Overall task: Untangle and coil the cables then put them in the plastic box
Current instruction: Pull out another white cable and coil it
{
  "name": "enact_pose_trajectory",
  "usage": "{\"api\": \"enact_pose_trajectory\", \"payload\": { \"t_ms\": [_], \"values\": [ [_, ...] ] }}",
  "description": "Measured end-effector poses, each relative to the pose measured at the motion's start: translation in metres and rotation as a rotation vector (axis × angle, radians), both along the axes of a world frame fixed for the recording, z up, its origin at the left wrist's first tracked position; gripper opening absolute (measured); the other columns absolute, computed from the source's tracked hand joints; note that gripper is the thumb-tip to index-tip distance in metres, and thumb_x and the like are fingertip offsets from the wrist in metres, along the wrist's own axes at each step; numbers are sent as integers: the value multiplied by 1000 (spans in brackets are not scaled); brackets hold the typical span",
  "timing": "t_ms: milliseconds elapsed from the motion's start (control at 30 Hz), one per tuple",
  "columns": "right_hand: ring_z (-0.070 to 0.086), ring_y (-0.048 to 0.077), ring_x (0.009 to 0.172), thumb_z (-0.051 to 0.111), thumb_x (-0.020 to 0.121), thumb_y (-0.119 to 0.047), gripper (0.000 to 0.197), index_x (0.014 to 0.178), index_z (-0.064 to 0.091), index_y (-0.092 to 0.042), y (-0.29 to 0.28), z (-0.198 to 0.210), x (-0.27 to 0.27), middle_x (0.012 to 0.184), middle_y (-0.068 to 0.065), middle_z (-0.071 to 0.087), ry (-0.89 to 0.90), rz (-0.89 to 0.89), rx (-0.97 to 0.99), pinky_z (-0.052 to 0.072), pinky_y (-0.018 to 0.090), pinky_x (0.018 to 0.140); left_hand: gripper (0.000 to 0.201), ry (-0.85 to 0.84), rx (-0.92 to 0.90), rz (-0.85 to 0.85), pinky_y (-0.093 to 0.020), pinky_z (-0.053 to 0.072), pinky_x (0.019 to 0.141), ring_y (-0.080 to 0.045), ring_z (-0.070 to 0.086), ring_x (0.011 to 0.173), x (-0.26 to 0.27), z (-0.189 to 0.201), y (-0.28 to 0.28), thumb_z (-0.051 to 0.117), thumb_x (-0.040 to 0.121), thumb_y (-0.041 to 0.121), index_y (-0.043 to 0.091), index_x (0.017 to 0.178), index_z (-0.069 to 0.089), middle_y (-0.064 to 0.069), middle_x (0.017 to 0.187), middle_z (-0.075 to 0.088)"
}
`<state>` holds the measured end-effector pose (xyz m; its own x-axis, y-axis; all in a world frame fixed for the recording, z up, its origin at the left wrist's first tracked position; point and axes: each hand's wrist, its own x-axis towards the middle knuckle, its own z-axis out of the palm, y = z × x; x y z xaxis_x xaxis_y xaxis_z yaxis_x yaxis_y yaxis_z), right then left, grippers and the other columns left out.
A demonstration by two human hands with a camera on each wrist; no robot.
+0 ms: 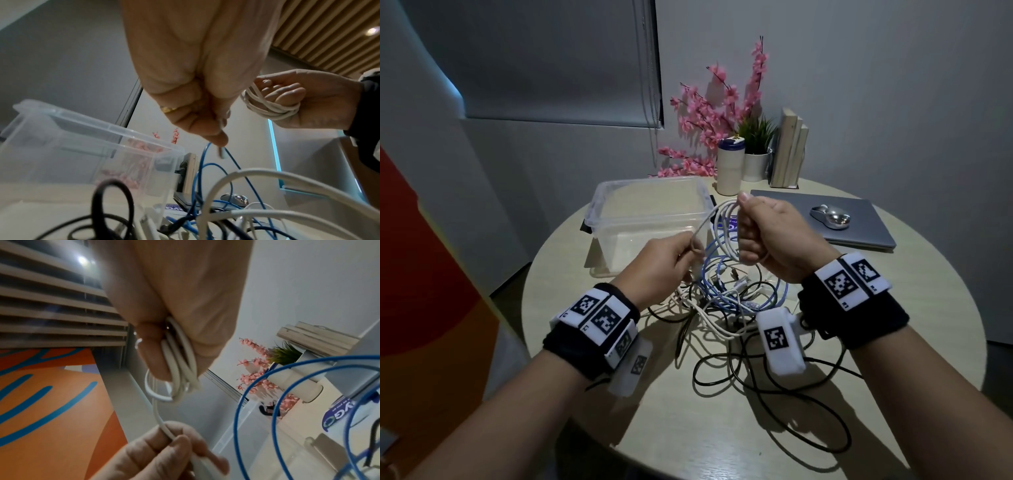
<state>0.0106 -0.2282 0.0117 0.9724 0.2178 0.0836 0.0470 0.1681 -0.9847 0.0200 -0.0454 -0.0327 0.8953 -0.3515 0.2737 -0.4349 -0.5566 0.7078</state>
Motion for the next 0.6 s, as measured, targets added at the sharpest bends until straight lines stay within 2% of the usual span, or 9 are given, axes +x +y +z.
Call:
{"api": "enact_pose_trajectory", "payload": {
  "t_ms": [67,167,300,400,433,500,533,600],
  "values": [
    [25,9,38,40,101,-31,41,64,35,-14,-1,1,1,56,1,22,11,-2,12,29,20,38,12,2,-105,-9,-16,47,59,-6,60,59,-3,1,-2,50,97,11,16,92,60,-4,81,71],
    [24,10,38,41,100,-35,43,63,35,-14,-4,-2,1,55,2,23,21,-16,-3,27,17,38,13,-83,-194,41,-22,51,66,-6,60,66,-6,10,1,49,97,19,19,107,58,4,86,69],
    [26,10,36,43,98,-38,43,63,37,-14,0,-8,1,52,1,28,37,-61,-15,26,16,38,29,-390,-149,116,-2,36,71,8,51,80,-8,19,0,50,98,21,17,125,53,5,105,56],
    [29,9,35,44,98,-37,42,64,39,-13,6,-10,1,47,-2,33,38,-84,-52,26,16,38,47,-585,-19,108,-1,33,81,4,47,87,-8,18,-3,57,91,6,15,136,47,3,116,53],
    [30,9,35,44,98,-37,41,65,40,-13,7,-11,0,47,-2,34,39,-80,-57,26,16,38,53,-617,38,91,-4,36,83,-2,50,91,-8,17,-4,57,88,-1,14,137,46,0,118,55],
    [31,9,35,45,97,-39,41,66,41,-13,8,-11,0,47,-3,34,46,-63,-46,27,17,38,62,-666,145,76,-21,50,81,-16,59,92,-6,14,-5,57,82,-10,12,139,46,-6,120,59],
    [31,9,35,44,97,-39,41,66,41,-13,8,-11,0,47,-3,34,50,-52,-33,27,17,38,63,-702,189,73,-31,54,77,-21,62,90,-6,13,-5,58,80,-12,10,138,47,-9,117,62],
    [32,9,35,42,98,-40,42,66,39,-13,8,-10,-1,47,-3,33,50,-27,-6,28,18,38,59,-767,235,64,-37,56,69,-29,64,85,-3,10,-5,58,80,-11,6,135,50,-12,104,67]
  ]
}}
